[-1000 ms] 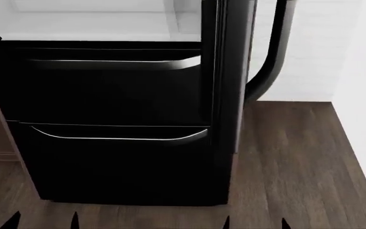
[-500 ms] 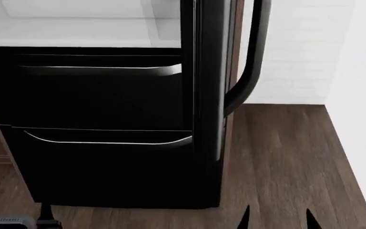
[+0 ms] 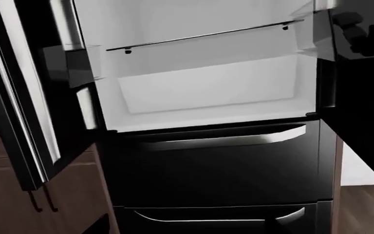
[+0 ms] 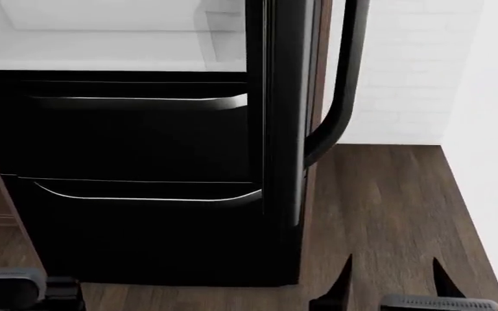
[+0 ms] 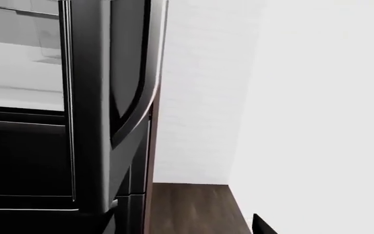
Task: Close the fridge doors
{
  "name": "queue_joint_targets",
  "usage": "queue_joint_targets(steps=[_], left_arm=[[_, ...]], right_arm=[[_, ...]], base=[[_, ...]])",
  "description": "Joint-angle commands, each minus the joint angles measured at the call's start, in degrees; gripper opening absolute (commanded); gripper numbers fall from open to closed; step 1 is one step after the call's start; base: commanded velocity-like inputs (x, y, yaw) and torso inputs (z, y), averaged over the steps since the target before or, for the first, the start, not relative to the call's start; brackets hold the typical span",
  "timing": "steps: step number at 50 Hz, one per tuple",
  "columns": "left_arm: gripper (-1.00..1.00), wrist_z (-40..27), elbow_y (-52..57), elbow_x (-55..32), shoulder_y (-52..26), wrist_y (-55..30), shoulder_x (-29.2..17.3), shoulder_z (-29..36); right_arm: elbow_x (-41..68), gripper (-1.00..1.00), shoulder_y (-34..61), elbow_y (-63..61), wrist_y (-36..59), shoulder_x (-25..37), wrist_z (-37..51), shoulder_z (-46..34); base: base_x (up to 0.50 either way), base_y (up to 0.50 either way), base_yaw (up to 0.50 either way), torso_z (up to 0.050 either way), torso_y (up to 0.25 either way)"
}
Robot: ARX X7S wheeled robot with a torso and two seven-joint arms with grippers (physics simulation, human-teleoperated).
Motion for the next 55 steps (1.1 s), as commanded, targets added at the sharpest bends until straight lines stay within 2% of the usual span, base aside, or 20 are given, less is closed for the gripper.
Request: queue_joint_targets(steps=[1,12,30,45,49,51,55], left_arm=[[1.00,-0.99,-2.51,0.06,-0.60,-1.08,0.45,0.21],[1.00,-1.34,-1.79,-0.95,0.59,1.47,0.49,-1.02],[1.00,-1.96,-1.83,-2.09,0.38,1.28,0.61,-1.59],[1.00,-2.51,-2.15,-4.59,0.30,1.41,1.14,-3.53],[1.00,-3.77,-2.42,-6.45,0.28,1.20,1.95,-5.94],[1.00,-6.51,-3.00,-7.75,-0.03,0.65,3.19,-8.99],[1.00,-8.36,-1.71,-7.00,1.94,4.39,3.92,-11.02]], right_arm=[[0.11,1.00,1.54,0.56,2.45,0.24,0.93,-0.08],[2.01,1.00,4.17,-4.90,9.49,0.92,1.40,0.83],[1.68,1.00,4.26,-6.12,9.39,2.40,0.92,-0.57],[0.59,1.00,5.14,-7.64,10.96,3.08,1.86,-2.06],[1.10,1.00,5.18,-7.62,10.77,2.90,1.95,-1.43],[1.63,1.00,5.10,-7.77,10.51,2.76,1.93,-0.73],[2.16,1.00,4.55,-8.50,9.96,2.88,2.09,0.47]], base=[[0.00,0.00,0.00,0.000,0.000],[0.42,-0.02,0.00,0.000,0.000],[0.17,-0.46,0.00,0.000,0.000],[0.50,0.06,0.00,0.000,0.000],[0.50,0.18,0.00,0.000,0.000],[0.50,0.18,0.00,0.000,0.000],[0.21,0.02,0.00,0.000,0.004]])
